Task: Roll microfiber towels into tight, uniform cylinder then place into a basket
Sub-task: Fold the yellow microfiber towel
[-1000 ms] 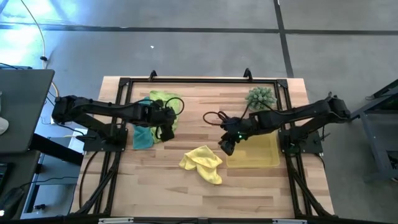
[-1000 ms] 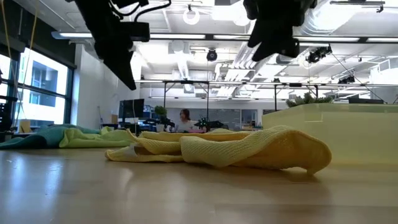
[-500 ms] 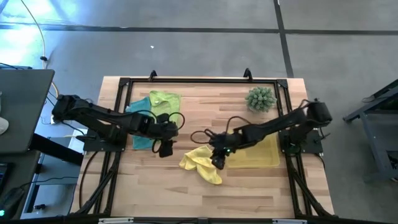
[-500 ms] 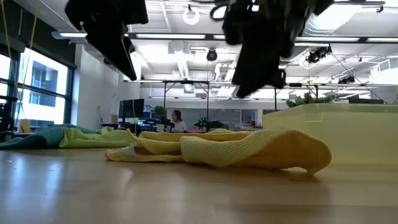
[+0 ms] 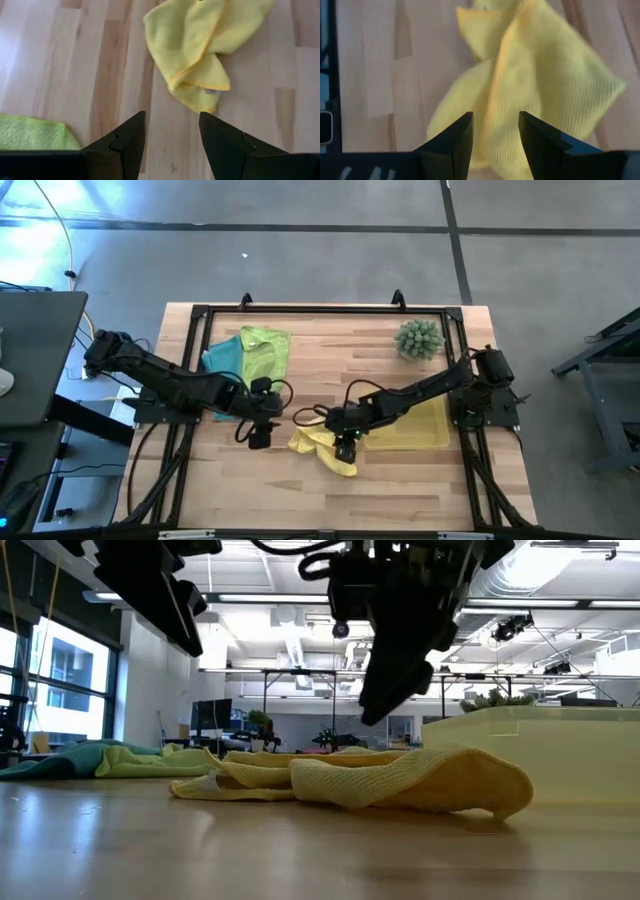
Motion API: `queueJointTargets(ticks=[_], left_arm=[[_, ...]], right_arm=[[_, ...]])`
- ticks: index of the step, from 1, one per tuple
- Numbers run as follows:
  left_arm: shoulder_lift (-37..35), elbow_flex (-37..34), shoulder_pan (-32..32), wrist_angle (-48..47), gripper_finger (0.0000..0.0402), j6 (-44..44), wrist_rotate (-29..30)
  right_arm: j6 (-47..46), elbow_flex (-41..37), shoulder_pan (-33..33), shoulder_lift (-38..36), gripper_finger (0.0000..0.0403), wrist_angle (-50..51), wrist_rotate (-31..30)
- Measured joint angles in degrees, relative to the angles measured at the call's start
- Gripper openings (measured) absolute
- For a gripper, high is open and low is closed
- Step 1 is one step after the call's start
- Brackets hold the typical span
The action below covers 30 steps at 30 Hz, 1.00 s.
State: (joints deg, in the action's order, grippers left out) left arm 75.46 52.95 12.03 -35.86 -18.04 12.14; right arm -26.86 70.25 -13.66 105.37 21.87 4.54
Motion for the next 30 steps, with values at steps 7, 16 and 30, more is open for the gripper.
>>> queueJointTargets(ticks=[7,16,30], left_arm=[[-0.02,0.00,2.21,0.83,0.0175,-1.00,0.00],[0.00,-0.02,5.29,1.68,0.0175,-2.56,-0.13],[0.00,-0.02,7.94,1.46,0.0175,-3.46,-0.55]], right_arm=[[6.38,0.19,0.35,3.81,0.0149,-2.03,-3.45],[17.62,3.54,1.86,9.69,0.0149,-1.61,-5.98],[37.42,7.04,7.85,10.47,0.0149,-6.40,-15.35]])
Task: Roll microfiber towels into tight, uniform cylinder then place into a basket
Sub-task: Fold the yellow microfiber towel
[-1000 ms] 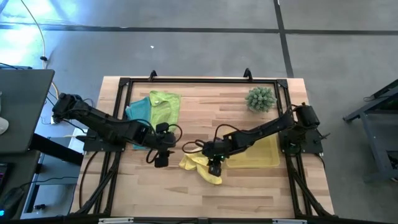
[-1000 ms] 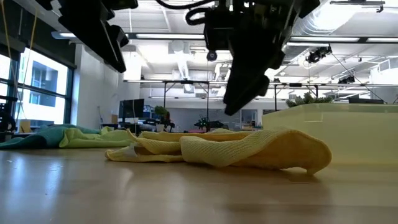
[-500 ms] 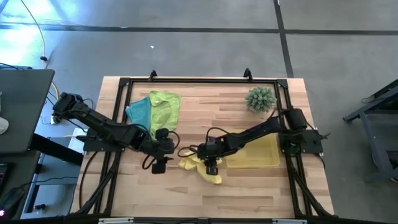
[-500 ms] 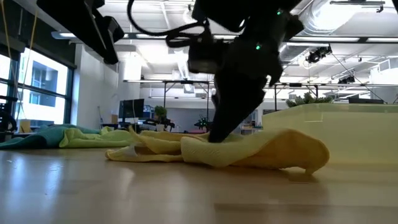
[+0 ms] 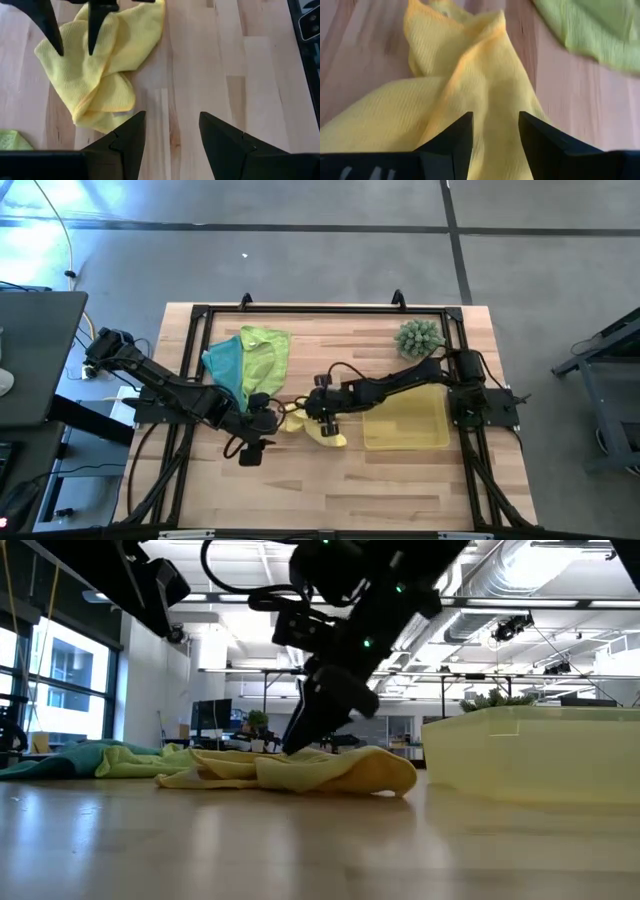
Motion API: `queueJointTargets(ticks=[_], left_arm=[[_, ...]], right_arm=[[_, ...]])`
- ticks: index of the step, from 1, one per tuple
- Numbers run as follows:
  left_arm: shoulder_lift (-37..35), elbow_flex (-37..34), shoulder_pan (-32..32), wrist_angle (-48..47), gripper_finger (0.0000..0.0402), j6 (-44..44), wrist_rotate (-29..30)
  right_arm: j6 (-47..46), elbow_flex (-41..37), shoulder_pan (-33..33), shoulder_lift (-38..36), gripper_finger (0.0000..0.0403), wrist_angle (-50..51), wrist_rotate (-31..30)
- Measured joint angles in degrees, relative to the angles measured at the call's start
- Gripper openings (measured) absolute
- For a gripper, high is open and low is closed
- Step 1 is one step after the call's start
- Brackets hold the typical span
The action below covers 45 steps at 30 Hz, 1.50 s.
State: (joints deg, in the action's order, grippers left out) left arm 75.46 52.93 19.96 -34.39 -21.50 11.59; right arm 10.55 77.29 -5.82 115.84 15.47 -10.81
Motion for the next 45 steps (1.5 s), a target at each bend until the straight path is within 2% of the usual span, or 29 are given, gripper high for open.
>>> queueJointTargets(ticks=[6,10,15,22,25,28,34,39,45], left_arm=[[0.00,0.00,-0.22,0.25,0.0175,0.34,6.16],[0.00,0.00,-0.50,0.55,0.0175,-0.68,9.84],[0.00,0.00,-0.50,1.24,0.0175,-0.83,10.90],[0.00,0.00,-0.52,1.25,0.0175,-0.70,11.23],[0.00,0.00,-0.52,1.25,0.0175,-0.38,11.35],[0.00,0.00,-0.52,1.25,0.0175,-0.39,11.35],[0.00,0.00,-0.53,1.27,0.0175,-0.39,11.83],[0.00,0.00,-0.54,1.27,0.0175,-0.39,12.28],[0.00,0.00,-0.54,1.31,0.0175,0.58,18.40]], right_arm=[[-9.92,11.89,-0.77,-0.36,0.0149,27.64,0.13],[-10.13,14.11,-2.61,-0.57,0.0149,35.18,0.21],[-8.60,10.28,-4.92,-0.77,0.0149,35.11,-0.23],[-1.63,2.84,-7.42,-0.75,0.0149,22.69,-9.97],[-0.19,1.27,-7.87,-0.75,0.0146,20.05,-11.48],[-0.01,0.57,-8.13,-0.75,0.0121,19.40,-11.47],[0.01,0.56,-8.25,-0.75,0.0012,19.29,-11.44],[-1.54,0.56,-8.23,-1.68,0.0013,20.32,-11.23],[-3.99,0.62,-7.73,-9.57,0.0005,21.67,-11.19]])
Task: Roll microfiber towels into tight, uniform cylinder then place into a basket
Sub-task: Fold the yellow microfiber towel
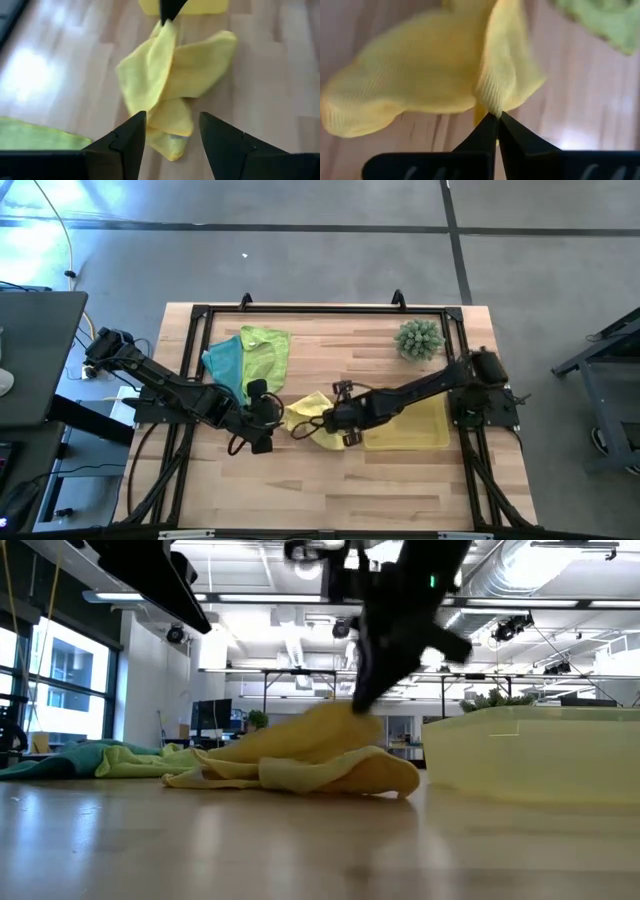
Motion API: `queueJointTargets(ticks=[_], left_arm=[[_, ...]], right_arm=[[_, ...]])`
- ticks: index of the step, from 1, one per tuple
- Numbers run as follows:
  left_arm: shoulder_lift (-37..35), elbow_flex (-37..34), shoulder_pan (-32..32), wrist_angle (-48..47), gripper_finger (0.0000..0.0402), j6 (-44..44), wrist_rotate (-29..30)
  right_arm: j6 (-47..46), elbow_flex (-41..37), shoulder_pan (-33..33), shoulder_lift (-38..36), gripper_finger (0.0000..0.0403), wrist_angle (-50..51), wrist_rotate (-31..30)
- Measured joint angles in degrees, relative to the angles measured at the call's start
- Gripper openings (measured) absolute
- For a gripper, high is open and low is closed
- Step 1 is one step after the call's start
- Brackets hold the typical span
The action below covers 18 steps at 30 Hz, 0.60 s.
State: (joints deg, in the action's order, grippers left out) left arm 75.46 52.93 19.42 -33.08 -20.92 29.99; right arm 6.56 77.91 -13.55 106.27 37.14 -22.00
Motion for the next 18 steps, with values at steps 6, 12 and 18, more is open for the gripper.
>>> queueJointTargets(ticks=[6,12,18], left_arm=[[0.01,0.00,0.00,2.59,0.0175,4.93,5.41],[0.02,0.00,-0.33,13.78,0.0175,15.87,8.78],[0.02,0.00,-3.44,24.79,0.0175,22.38,9.28]], right_arm=[[-4.84,0.03,1.19,-9.62,0.0002,-0.04,-0.44],[-4.24,0.03,2.08,-16.39,0.0001,-2.69,-0.72],[3.74,0.03,1.36,-19.63,0.0000,-7.80,-0.42]])
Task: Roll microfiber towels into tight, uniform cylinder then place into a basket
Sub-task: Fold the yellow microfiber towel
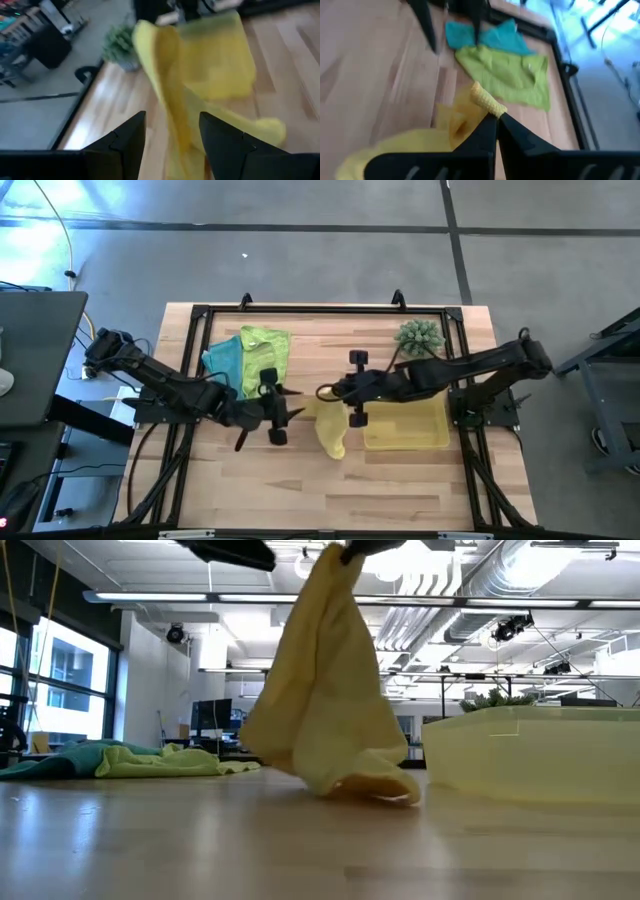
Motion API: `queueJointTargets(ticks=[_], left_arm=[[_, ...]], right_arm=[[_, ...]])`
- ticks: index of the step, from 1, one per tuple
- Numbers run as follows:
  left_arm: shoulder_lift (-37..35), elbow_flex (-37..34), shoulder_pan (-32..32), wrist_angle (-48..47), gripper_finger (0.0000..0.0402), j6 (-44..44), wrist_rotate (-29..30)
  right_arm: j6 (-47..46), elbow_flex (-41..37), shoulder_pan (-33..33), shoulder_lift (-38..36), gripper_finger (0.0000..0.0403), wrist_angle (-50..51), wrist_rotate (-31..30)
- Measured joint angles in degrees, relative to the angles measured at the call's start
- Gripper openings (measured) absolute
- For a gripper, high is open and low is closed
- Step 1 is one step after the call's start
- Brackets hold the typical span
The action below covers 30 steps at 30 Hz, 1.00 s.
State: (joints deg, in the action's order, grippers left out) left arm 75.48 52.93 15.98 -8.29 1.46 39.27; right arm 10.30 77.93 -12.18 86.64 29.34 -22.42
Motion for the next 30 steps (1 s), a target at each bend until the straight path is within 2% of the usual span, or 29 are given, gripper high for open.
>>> queueJointTargets(ticks=[4,11,13,24,30], left_arm=[[0.00,0.00,-2.96,3.14,0.0175,0.29,-0.28],[0.00,0.00,-6.35,5.42,0.0175,-0.67,-9.72],[0.00,0.00,-6.37,5.66,0.0175,-0.74,-10.87],[4.34,-0.07,-8.15,4.72,0.0173,-1.95,-6.25],[7.63,0.04,-8.20,1.26,0.0143,-5.64,-6.47]], right_arm=[[3.27,0.00,-0.37,-0.69,0.0000,-0.98,0.00],[1.23,0.00,0.19,-0.69,0.0000,-2.63,-2.80],[1.39,0.00,0.24,-0.69,0.0000,-3.66,-3.63],[2.83,0.00,0.17,-0.69,0.0000,-5.75,-3.92],[3.70,0.00,0.15,-0.76,0.0000,-5.81,-4.39]])
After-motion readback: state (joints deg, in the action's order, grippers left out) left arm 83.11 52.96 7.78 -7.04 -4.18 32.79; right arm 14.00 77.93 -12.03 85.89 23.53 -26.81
